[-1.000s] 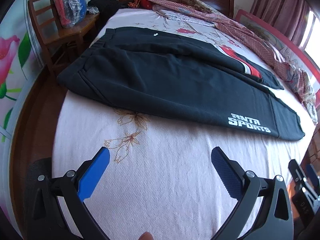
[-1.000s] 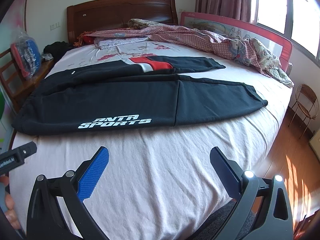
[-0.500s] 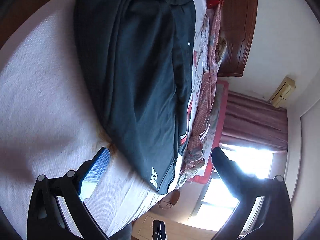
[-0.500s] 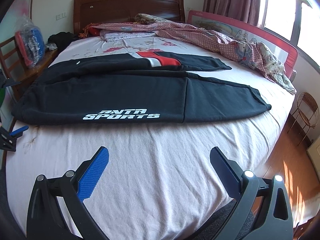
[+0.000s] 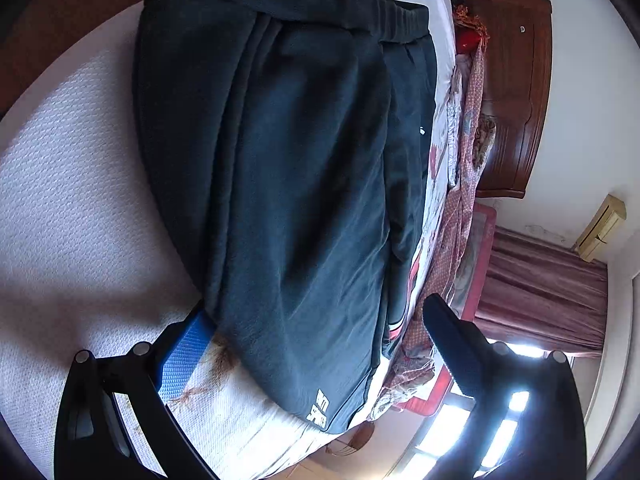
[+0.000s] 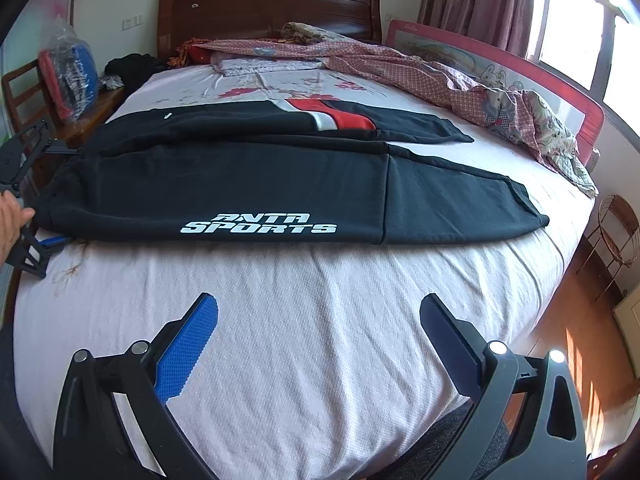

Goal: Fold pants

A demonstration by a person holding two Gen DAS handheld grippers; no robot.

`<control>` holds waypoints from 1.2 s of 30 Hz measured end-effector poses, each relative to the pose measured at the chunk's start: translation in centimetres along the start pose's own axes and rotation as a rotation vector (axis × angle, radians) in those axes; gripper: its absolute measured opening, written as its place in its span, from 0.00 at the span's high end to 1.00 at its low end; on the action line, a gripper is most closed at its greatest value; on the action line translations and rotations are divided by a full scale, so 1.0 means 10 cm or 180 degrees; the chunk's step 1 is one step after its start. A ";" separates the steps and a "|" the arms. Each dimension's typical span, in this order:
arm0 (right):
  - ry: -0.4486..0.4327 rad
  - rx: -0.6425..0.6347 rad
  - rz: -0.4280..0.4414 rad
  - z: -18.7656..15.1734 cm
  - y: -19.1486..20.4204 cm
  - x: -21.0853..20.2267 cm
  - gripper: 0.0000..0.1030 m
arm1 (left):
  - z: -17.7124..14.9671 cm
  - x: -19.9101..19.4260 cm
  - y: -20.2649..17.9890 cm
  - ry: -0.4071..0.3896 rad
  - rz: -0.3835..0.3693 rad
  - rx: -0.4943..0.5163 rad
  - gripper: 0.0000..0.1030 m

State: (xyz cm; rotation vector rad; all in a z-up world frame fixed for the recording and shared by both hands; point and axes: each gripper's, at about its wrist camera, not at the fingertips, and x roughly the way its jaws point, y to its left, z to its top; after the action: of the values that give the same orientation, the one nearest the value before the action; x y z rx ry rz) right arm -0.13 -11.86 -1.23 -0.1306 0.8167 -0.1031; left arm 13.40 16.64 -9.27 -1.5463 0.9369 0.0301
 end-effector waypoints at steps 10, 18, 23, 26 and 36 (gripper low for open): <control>0.0233 0.0463 0.0368 0.04 -0.26 0.13 0.03 | 0.16 -0.15 0.18 0.0014 -0.0199 0.0201 0.92; 0.0762 0.2748 0.2282 0.05 -1.15 0.88 0.03 | 0.13 -0.30 0.00 0.0195 -0.0756 0.0215 0.93; 0.0871 0.3570 0.2652 0.05 -1.27 1.24 0.06 | 0.11 -0.29 -0.13 0.0254 -0.0882 0.0243 0.93; 0.0938 0.3775 0.2731 0.05 -1.21 1.37 0.11 | 0.13 -0.30 -0.16 0.0262 -0.0890 0.0260 0.93; 0.1349 0.3532 0.2659 0.35 -0.68 1.80 0.96 | 0.02 -0.49 0.00 0.0131 -0.0827 0.0348 0.93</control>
State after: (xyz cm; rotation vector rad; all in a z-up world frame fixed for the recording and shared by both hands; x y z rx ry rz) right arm 14.43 -20.88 -10.73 1.3080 1.0702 0.2225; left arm 10.21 19.37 -6.78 -1.5600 0.7510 -0.2349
